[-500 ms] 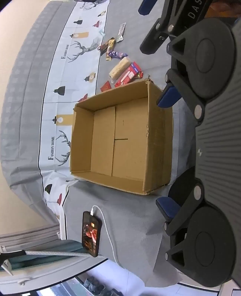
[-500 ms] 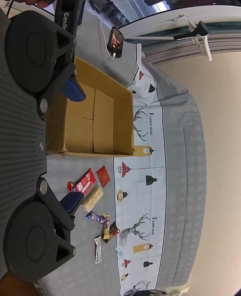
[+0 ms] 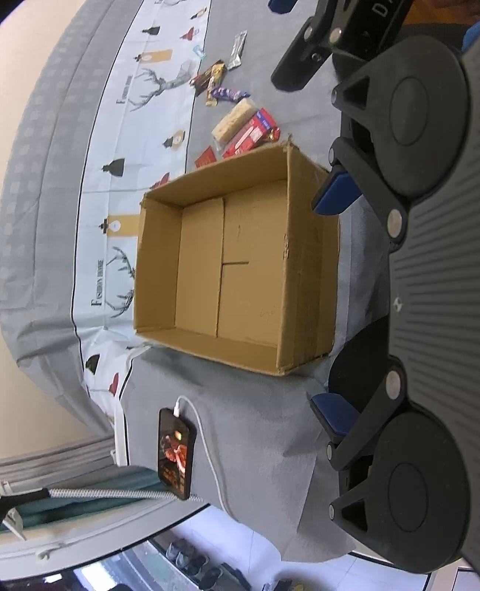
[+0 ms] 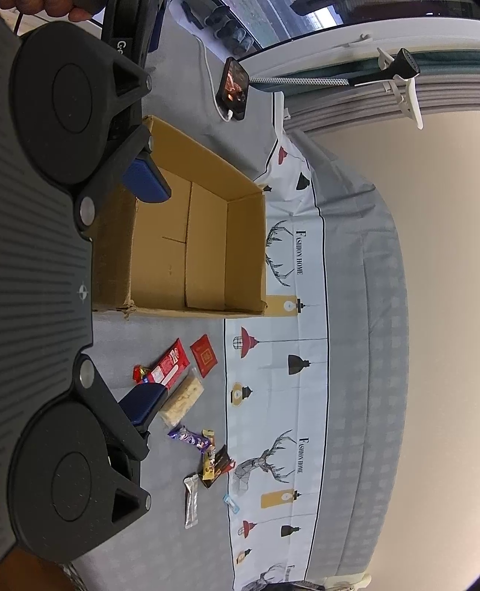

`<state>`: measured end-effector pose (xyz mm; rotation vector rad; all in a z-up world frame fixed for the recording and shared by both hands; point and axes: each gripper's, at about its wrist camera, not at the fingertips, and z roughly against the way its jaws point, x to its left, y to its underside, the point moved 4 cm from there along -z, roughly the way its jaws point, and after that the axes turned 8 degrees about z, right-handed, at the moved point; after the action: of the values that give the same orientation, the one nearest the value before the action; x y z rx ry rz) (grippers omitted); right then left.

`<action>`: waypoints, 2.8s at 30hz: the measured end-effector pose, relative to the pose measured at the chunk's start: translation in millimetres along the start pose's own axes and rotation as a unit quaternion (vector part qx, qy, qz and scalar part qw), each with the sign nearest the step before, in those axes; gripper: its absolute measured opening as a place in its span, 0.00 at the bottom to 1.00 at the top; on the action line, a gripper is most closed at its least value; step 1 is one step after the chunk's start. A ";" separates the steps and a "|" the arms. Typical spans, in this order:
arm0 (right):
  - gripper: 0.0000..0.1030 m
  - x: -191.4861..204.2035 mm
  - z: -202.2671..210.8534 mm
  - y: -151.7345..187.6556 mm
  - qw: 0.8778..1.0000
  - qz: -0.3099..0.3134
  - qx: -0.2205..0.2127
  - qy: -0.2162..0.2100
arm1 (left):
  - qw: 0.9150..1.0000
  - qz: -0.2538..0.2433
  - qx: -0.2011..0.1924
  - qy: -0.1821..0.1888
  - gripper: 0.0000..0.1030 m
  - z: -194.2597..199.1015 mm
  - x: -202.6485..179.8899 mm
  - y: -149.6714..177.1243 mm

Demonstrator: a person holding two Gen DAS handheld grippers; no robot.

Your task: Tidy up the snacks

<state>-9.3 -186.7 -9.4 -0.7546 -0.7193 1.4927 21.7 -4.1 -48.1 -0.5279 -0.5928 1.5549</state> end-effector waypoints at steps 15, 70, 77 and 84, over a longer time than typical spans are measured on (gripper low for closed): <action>1.00 1.9 -6.7 -2.4 1.000 0.013 0.012 -0.014 | 1.000 0.017 0.018 0.001 1.00 -5.8 7.8 0.3; 1.00 -390.2 -181.6 58.8 0.926 -0.296 0.109 0.207 | 0.982 -0.097 0.133 0.092 1.00 -211.5 -345.6 -93.2; 1.00 -452.4 -295.4 55.9 0.911 -0.303 0.157 0.234 | 0.973 -0.071 0.208 0.070 1.00 -302.0 -388.6 -91.1; 1.00 -485.2 -367.1 68.0 0.898 -0.310 0.194 0.243 | 0.966 -0.069 0.239 0.065 1.00 -359.8 -404.8 -85.1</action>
<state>262.7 -674.0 -261.2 -0.4886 -0.2219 0.7738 347.2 -384.1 -272.4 -0.2117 -0.1372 1.4523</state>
